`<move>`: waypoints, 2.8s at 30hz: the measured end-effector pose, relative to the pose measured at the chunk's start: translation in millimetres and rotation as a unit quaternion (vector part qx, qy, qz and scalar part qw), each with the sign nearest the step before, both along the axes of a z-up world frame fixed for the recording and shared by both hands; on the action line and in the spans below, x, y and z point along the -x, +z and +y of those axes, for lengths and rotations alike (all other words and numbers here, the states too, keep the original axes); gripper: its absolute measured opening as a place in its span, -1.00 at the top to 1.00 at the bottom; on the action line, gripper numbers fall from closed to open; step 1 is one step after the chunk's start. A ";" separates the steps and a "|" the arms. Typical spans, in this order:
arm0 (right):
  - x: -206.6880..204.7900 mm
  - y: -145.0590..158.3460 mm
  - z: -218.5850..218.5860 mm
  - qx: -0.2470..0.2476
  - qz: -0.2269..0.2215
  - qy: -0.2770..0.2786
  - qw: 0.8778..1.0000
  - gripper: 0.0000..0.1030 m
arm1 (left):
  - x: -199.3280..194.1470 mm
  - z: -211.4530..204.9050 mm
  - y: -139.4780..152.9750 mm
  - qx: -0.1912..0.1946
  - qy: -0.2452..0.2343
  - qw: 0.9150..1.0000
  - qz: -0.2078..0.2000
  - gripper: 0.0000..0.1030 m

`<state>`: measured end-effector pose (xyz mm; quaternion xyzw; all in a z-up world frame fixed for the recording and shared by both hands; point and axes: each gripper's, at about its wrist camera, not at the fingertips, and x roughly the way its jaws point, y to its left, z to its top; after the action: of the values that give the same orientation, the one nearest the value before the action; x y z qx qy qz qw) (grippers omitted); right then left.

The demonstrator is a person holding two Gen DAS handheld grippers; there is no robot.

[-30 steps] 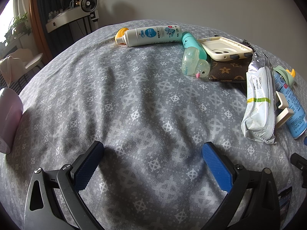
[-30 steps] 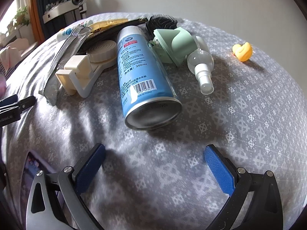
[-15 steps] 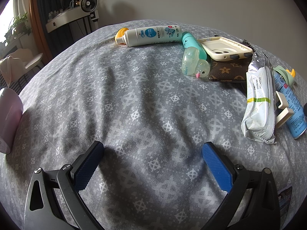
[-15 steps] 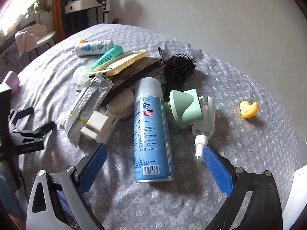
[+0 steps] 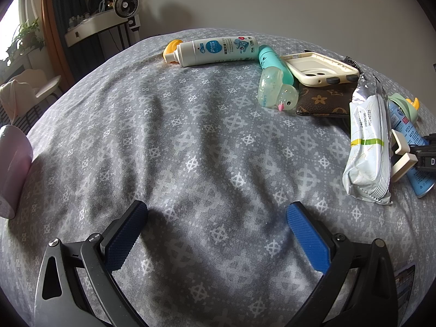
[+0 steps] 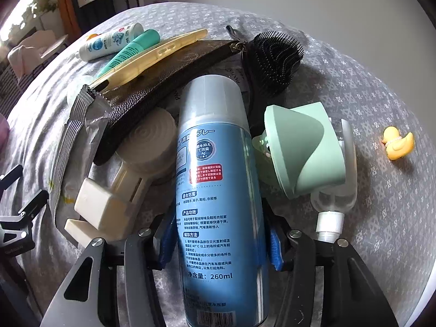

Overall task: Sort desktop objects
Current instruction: 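Close the right tool on the blue spray can and lift it, then carry the blue spray can with the right tool toward the white box, then set the blue spray can upright beside the white box, open right tool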

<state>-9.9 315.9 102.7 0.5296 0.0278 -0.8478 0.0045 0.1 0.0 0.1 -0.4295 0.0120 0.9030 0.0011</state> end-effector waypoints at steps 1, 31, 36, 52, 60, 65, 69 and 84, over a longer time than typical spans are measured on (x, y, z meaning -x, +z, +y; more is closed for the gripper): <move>-4.2 1.9 0.0 0.007 0.002 -0.002 1.000 0.00 | 0.0 0.0 0.0 0.000 0.000 1.000 0.000 -0.99; -172.0 63.9 237.4 0.016 0.138 -0.306 0.942 0.02 | 0.0 0.0 0.0 0.000 -0.001 1.000 0.000 -0.99; -178.1 58.9 241.4 0.024 0.142 -0.320 0.936 0.02 | 0.0 0.0 0.0 0.000 -0.002 1.000 0.000 -0.99; -196.8 120.9 196.1 -0.006 0.234 -0.330 0.915 -0.82 | 0.0 0.0 0.0 0.000 -0.003 1.000 0.000 -0.99; -192.8 182.9 142.6 0.012 0.270 -0.292 0.918 -0.83 | 0.0 0.0 0.0 0.000 -0.003 1.000 0.000 -0.99; -194.4 212.7 124.0 0.049 0.296 -0.278 0.913 -0.83 | 0.0 0.0 0.0 0.000 -0.003 1.000 0.000 -0.99; -208.1 243.9 123.8 0.045 0.331 -0.279 0.900 -0.86 | 0.0 0.0 0.0 0.000 -0.003 1.000 0.000 -0.99; -201.6 236.8 104.7 0.035 0.329 -0.182 0.926 -1.00 | 0.0 0.0 0.0 0.000 -0.004 1.000 0.000 -0.99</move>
<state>191.7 420.5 339.5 0.2160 -0.0991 -0.9610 -0.1412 0.1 0.0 0.1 -0.4291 0.0138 0.9031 0.0047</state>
